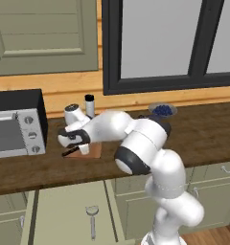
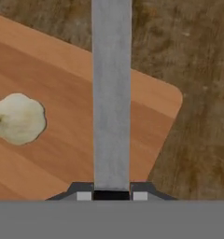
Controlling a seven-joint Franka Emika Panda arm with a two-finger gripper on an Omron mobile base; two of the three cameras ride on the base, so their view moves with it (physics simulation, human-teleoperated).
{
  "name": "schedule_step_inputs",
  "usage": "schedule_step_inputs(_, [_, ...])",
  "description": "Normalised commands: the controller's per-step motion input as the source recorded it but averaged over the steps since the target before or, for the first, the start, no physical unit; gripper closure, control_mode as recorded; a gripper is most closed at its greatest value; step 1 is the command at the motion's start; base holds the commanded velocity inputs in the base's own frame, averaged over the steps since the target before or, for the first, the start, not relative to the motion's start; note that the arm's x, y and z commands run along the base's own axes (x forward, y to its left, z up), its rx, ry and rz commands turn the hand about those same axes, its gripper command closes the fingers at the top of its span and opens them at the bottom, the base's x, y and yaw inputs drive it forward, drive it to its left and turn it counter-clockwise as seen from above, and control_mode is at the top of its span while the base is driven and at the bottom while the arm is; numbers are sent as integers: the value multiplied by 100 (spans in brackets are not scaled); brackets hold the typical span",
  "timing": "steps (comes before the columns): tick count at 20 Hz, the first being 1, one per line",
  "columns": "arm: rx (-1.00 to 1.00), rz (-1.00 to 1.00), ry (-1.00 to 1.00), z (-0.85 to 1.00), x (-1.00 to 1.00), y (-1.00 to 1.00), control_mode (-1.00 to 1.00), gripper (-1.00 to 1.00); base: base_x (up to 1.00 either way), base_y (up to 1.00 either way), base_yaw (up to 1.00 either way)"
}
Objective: Place the appropriate cutting tool for cutting the garlic skin on the cutting board.
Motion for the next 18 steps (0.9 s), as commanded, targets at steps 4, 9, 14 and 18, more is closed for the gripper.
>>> schedule_step_inputs(4, [0,0,9,-15,78,5,-100,100,0,0,0])
schedule_step_inputs(9, [0,0,4,-36,33,14,-100,100,0,0,0])
schedule_step_inputs(14, [1,0,-2,-43,-1,-7,-100,-100,0,0,0])
schedule_step_inputs(18, [9,0,-14,2,-43,-36,-100,-100,0,0,0])
